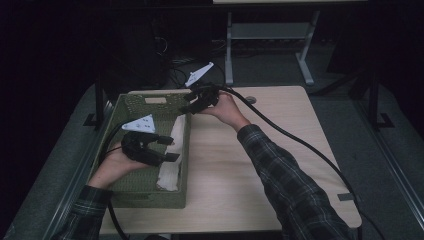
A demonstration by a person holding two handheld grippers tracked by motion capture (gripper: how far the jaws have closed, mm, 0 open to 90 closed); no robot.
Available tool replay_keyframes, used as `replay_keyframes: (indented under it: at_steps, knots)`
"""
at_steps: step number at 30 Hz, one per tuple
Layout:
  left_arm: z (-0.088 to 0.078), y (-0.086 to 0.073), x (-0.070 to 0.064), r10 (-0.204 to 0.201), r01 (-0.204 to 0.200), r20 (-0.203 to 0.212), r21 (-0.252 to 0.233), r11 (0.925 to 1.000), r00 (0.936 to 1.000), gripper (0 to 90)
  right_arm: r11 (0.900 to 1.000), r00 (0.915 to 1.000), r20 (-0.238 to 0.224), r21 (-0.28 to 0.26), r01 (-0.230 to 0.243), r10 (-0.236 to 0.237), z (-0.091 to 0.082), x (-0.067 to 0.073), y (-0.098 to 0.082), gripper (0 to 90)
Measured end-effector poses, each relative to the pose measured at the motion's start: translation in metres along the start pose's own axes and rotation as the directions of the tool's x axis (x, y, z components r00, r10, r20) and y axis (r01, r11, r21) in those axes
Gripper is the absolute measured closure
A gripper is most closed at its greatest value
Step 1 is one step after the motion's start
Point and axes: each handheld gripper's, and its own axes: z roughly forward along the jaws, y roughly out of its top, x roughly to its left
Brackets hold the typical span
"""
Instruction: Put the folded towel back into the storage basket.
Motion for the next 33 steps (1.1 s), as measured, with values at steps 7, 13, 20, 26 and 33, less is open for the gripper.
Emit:
replay_keyframes:
  at_steps: [7,13,20,26,33]
  knots:
    - [0.017,0.019,-0.012,-0.010,0.010,-0.015,0.001,1.0000,0.9998,31.1,1.000,0.9999,0.008,-0.010,-0.011,0.011,-0.027,-0.004,-0.015,36.6]
    - [0.038,0.037,-0.026,-0.010,0.011,-0.034,0.019,0.9998,0.9994,27.6,0.999,0.9996,0.018,-0.026,-0.022,0.022,-0.055,-0.007,-0.034,35.0]
    - [0.066,0.057,-0.042,-0.009,0.010,-0.048,0.018,0.9998,0.9988,26.2,0.999,0.9983,0.039,-0.033,-0.042,0.043,-0.084,-0.011,-0.066,33.4]
    - [0.088,0.069,-0.051,0.005,-0.003,-0.063,0.026,0.9997,0.9980,25.7,0.997,0.9972,0.054,-0.051,-0.050,0.053,-0.105,-0.014,-0.092,32.2]
    - [0.117,0.073,-0.058,0.013,-0.012,-0.081,0.012,0.9999,0.9966,24.5,0.996,0.9946,0.075,-0.055,-0.068,0.072,-0.122,-0.012,-0.118,30.9]
